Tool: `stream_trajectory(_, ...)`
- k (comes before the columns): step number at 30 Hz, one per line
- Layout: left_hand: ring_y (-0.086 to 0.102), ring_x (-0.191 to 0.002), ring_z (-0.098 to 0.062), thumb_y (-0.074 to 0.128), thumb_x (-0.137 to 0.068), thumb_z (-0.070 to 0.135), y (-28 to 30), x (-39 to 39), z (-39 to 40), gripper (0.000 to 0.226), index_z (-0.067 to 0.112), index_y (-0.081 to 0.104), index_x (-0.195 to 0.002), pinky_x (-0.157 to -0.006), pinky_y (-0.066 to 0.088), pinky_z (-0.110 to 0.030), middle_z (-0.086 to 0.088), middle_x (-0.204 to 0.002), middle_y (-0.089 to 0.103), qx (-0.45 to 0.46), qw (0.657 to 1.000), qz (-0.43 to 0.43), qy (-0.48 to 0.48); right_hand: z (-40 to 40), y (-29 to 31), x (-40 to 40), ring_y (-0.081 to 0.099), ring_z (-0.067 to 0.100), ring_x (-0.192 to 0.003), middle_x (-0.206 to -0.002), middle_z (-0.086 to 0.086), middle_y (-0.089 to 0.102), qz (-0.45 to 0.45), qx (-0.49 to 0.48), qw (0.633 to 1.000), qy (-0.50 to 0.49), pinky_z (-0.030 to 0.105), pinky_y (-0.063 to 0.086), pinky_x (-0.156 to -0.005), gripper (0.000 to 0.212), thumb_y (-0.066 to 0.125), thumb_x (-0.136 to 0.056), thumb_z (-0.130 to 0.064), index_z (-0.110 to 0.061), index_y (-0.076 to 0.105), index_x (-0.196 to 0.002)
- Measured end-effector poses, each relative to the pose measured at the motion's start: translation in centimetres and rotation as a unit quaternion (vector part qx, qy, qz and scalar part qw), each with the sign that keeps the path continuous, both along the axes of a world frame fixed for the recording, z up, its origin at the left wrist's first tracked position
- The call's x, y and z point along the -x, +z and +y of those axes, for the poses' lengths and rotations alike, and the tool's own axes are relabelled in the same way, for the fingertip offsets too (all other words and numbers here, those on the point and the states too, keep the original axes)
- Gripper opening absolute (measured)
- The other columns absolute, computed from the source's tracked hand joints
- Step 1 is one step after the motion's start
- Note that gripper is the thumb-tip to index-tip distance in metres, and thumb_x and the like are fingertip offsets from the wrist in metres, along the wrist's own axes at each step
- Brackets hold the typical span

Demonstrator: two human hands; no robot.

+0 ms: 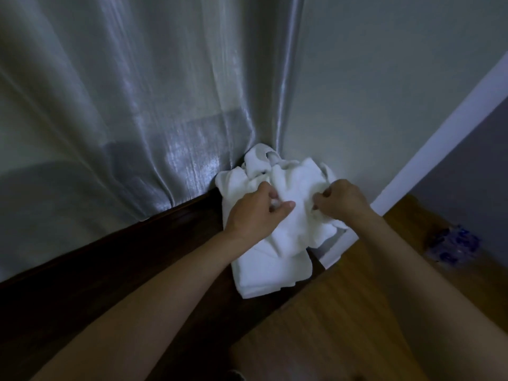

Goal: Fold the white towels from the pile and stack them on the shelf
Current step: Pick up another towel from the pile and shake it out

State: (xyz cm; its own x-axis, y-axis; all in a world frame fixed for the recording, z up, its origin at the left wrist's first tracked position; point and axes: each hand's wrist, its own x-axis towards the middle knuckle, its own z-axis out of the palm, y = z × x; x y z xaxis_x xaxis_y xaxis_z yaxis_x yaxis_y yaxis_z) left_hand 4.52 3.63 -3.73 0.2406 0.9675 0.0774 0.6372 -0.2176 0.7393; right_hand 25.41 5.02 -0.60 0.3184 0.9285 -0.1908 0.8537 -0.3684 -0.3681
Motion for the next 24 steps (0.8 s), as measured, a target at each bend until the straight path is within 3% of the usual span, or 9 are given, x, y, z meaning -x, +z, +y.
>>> stream_trajectory(5, 0.058, -0.069, -0.025, 0.059, -0.097, 0.036, -0.3, -1.1, 0.9, 0.028, 0.017, 0.042, -0.086, -0.058, 0.042, -0.037, 0.006, -0.066, 0.05, -0.025, 0.999, 0.037, 0.006, 0.1, -0.5, 0.4, 0.057, 0.017, -0.058, -0.06, 0.002, 0.059, 0.007, -0.047, 0.999, 0.018, 0.028, 0.043, -0.052, 0.043, 0.067, -0.089, -0.044, -0.009, 0.064, -0.065)
stream_trajectory(9, 0.054, -0.063, -0.022, 0.056, -0.097, 0.032, 0.2, -0.9, 1.5, 0.025, 0.016, 0.041, -0.085, -0.054, 0.03, -0.033, 0.005, -0.063, 0.049, -0.031, 0.999, 0.02, 0.016, 0.6, 0.7, 0.6, 0.069, 0.026, -0.07, -0.07, 0.009, 0.072, 0.072, -0.098, 0.993, 0.005, 0.038, 0.059, -0.066, 0.013, 0.063, -0.082, -0.015, -0.006, 0.07, -0.076)
stream_trajectory(12, 0.061, -0.073, -0.027, 0.057, -0.096, 0.035, 0.5, -0.5, 2.1, 0.025, 0.014, 0.044, -0.09, -0.059, 0.042, -0.037, 0.004, -0.068, 0.052, -0.01, 0.999, 0.033, 0.016, 1.5, 3.3, 1.5, 0.071, 0.026, -0.069, -0.075, 0.012, 0.071, 0.169, -0.148, 0.975, -0.002, 0.039, 0.058, -0.06, 0.015, 0.058, -0.088, -0.017, -0.003, 0.064, -0.089)
stream_trajectory(14, 0.065, -0.082, -0.029, 0.061, -0.094, 0.042, 0.7, -0.5, 2.3, 0.033, 0.014, 0.045, -0.1, -0.067, 0.05, -0.039, 0.001, -0.079, 0.059, 0.014, 0.999, 0.033, 0.016, 2.2, 5.8, 2.4, 0.067, 0.017, -0.05, -0.065, 0.012, 0.068, 0.207, -0.163, 0.964, 0.02, 0.031, 0.047, -0.049, 0.019, 0.053, -0.094, -0.019, -0.002, 0.059, -0.091)
stream_trajectory(16, 0.066, -0.099, -0.026, 0.068, -0.087, 0.053, 1.0, -0.7, 2.2, 0.057, 0.015, 0.041, -0.121, -0.079, 0.054, -0.04, -0.002, -0.105, 0.064, 0.018, 0.999, 0.001, 0.033, 2.7, 8.7, 3.5, 0.057, 0.013, -0.036, -0.057, 0.013, 0.063, 0.222, -0.186, 0.955, 0.07, 0.027, 0.042, -0.044, 0.018, 0.049, -0.098, -0.02, -0.005, 0.054, -0.089)
stream_trajectory(18, 0.054, -0.125, -0.021, 0.074, -0.078, 0.061, 1.9, -0.9, 2.0, 0.092, 0.018, 0.027, -0.144, -0.093, 0.051, -0.038, -0.002, -0.141, 0.051, -0.005, 0.997, -0.052, 0.051, 2.9, 11.6, 4.7, 0.054, 0.012, -0.033, -0.059, 0.017, 0.06, 0.237, -0.213, 0.94, 0.126, 0.025, 0.04, -0.041, 0.016, 0.046, -0.101, -0.02, -0.007, 0.051, -0.092)
stream_trajectory(20, 0.042, -0.137, -0.017, 0.075, -0.074, 0.065, 3.1, -1.3, 2.1, 0.105, 0.024, 0.019, -0.153, -0.1, 0.045, -0.035, 0.0, -0.154, 0.039, -0.049, 0.995, -0.072, 0.051, 3.1, 13.8, 6.1, 0.055, 0.015, -0.038, -0.061, 0.016, 0.062, 0.276, -0.232, 0.914, 0.186, 0.027, 0.041, -0.042, 0.014, 0.046, -0.103, -0.017, -0.008, 0.05, -0.093)
stream_trajectory(22, 0.053, -0.125, -0.012, 0.07, -0.082, 0.062, 4.2, -1.2, 3.0, 0.077, 0.023, 0.041, -0.142, -0.095, 0.048, -0.026, 0.006, -0.133, 0.057, -0.073, 0.99, -0.111, 0.041, 3.3, 15.3, 7.4, 0.065, 0.021, -0.049, -0.062, 0.012, 0.064, 0.333, -0.237, 0.88, 0.24, 0.031, 0.045, -0.044, 0.012, 0.049, -0.104, -0.014, -0.009, 0.048, -0.093)
stream_trajectory(24, 0.065, -0.091, -0.013, 0.062, -0.096, 0.044, 5.5, -0.6, 3.8, 0.026, 0.021, 0.057, -0.105, -0.07, 0.044, -0.011, 0.017, -0.083, 0.063, -0.1, 0.982, -0.153, 0.057, 3.2, 16.0, 8.1, 0.073, 0.03, -0.063, -0.072, 0.012, 0.065, 0.368, -0.239, 0.858, 0.265, 0.033, 0.049, -0.047, 0.009, 0.052, -0.103, -0.012, -0.008, 0.049, -0.096)
